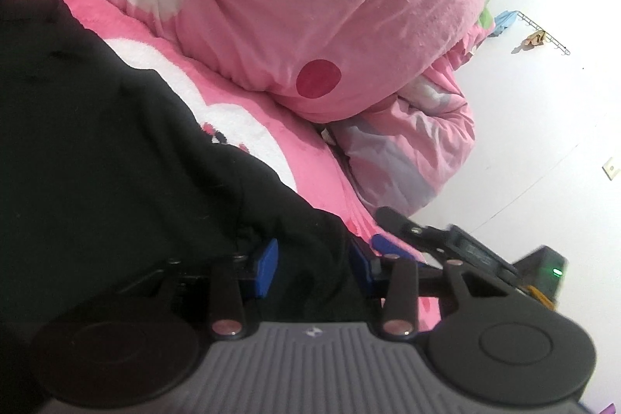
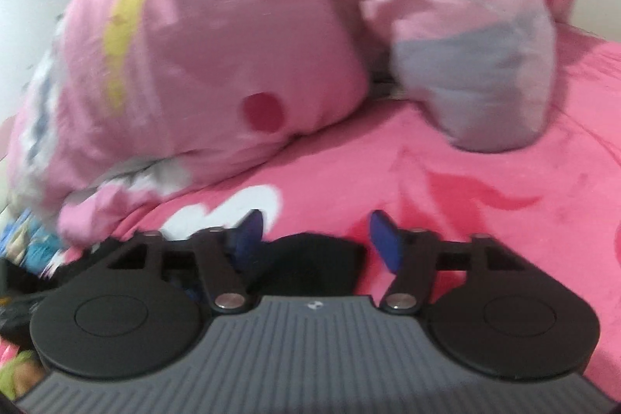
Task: Fold clothes
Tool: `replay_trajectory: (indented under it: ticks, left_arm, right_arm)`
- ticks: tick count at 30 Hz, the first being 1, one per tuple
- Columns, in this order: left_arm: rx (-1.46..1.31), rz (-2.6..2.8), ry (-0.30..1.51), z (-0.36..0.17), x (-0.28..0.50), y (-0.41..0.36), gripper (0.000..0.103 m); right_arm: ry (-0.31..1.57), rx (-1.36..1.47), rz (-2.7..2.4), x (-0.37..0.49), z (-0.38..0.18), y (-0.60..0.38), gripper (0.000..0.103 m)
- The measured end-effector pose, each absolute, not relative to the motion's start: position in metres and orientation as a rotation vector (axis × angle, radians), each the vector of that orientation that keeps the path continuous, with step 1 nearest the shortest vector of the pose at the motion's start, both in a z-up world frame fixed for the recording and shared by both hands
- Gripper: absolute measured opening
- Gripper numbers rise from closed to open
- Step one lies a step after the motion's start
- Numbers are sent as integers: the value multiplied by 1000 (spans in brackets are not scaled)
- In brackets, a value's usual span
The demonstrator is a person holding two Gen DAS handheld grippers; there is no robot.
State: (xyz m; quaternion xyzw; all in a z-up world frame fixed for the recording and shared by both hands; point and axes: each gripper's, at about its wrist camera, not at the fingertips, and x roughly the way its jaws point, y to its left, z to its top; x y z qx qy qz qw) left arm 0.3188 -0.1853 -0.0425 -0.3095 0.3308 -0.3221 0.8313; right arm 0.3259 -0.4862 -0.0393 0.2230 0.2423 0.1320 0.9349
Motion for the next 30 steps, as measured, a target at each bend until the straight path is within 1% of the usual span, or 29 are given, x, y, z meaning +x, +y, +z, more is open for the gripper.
replay_trajectory:
  ticks: [1,3,5,6,7,8,10,15,25,27,28,29,30]
  left_arm:
    - [-654,-683,701,-43,319,-186,42]
    - [-650,-683,698,-43,318,-186,42]
    - [-652,-687,694,-43,318,-186,42]
    - [-656,-689,691,-43,318,-185,42]
    - [-662,-692,688,-43,318,-185,42]
    - [-671,-695,683,-44,317,-184,42]
    - [-688,-685,667,-44,316,-180,43]
    - [-738,-654,634,-45,314,-172,44]
    - [-685,-649,637,-43,314,-177,48]
    - [-683,-653,635,-44,314,-177,48]
    - [-685,-654,635,-44,314,-176,48]
    - [-687,-656,635,-44,314,-176,48]
    - [-688,-657,635,-44,314,-176,48]
  right_arm:
    - [513,482,256,331,-44,-489,62]
    - [569,513,208,342,-55,-493,59]
    - [571,471,196,341,-58,-486,50]
    - [575,439,188,341,-56,-482,41]
    - [582,415,189,340,-55,-477,20]
    - [593,406,202,341,-56,-474,7]
    - [595,348,194,340,-55,-465,4]
    - [492,315,123,331,-39,-465,3]
    - [527,264,58,351,-54,-469,3]
    - [510,307,57,346,-52,-476,8]
    - [497,336,56,342,-50,-480,20]
    - [482,382,43,336,-48,-488,27]
    - [468,428,31,329,-45,-495,28]
